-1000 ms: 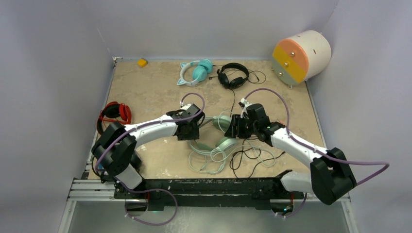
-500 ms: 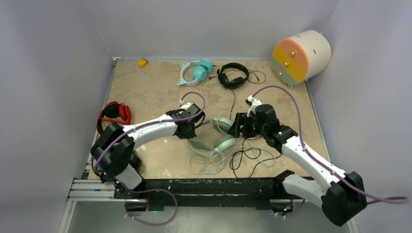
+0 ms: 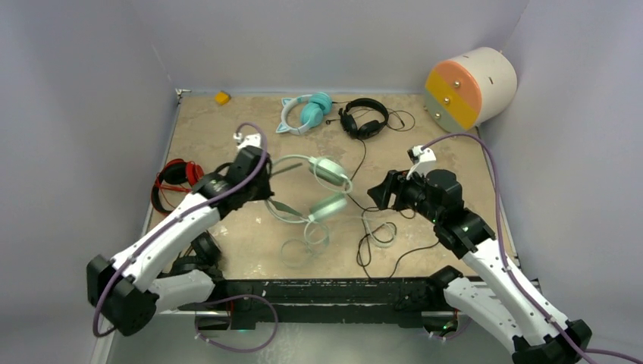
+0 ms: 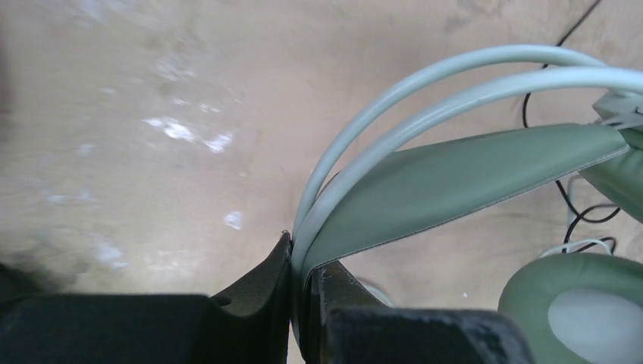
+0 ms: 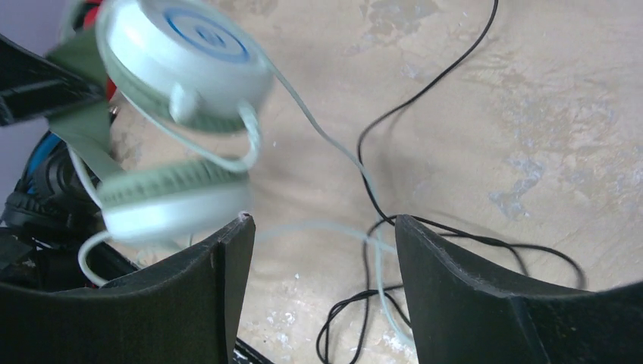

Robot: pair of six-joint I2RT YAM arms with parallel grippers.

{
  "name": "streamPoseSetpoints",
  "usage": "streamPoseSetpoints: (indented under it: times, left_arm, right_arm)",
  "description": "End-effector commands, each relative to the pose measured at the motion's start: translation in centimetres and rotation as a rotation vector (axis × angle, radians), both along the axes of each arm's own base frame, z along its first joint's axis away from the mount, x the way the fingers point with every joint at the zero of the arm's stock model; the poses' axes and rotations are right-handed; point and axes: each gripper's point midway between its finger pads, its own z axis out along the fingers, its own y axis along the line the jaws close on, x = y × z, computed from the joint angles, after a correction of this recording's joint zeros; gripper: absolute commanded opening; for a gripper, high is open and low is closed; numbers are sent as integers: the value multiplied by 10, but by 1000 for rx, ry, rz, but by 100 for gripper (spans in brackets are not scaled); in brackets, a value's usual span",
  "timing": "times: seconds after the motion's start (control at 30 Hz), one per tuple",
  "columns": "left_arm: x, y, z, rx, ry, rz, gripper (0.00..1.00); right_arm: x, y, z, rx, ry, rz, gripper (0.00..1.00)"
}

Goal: Wrap the headphones
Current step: Pick up the headphones from the center of the board.

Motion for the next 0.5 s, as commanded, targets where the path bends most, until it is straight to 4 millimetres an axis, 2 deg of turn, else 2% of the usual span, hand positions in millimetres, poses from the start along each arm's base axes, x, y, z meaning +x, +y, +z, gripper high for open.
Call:
streamPoseSetpoints:
  times: [0.0, 0.13, 0.3, 0.37, 0.47]
  left_arm:
    - [10, 18, 79, -89, -181, 7, 0]
    - [7, 36, 130, -60, -288, 30, 0]
    - [1, 49, 173, -33, -404, 6, 0]
    - [-1, 55, 191, -42, -437, 27, 0]
    - [-6, 60, 218, -63, -482, 47, 0]
  right_arm:
    - [7, 3, 13, 8, -85, 21, 71]
    - [6, 24, 26, 79, -148, 130, 72]
    - [18, 45, 38, 121, -226, 217, 75]
    - [25, 50, 30, 125, -198, 214, 75]
    - [40, 51, 4, 105, -104, 152, 75]
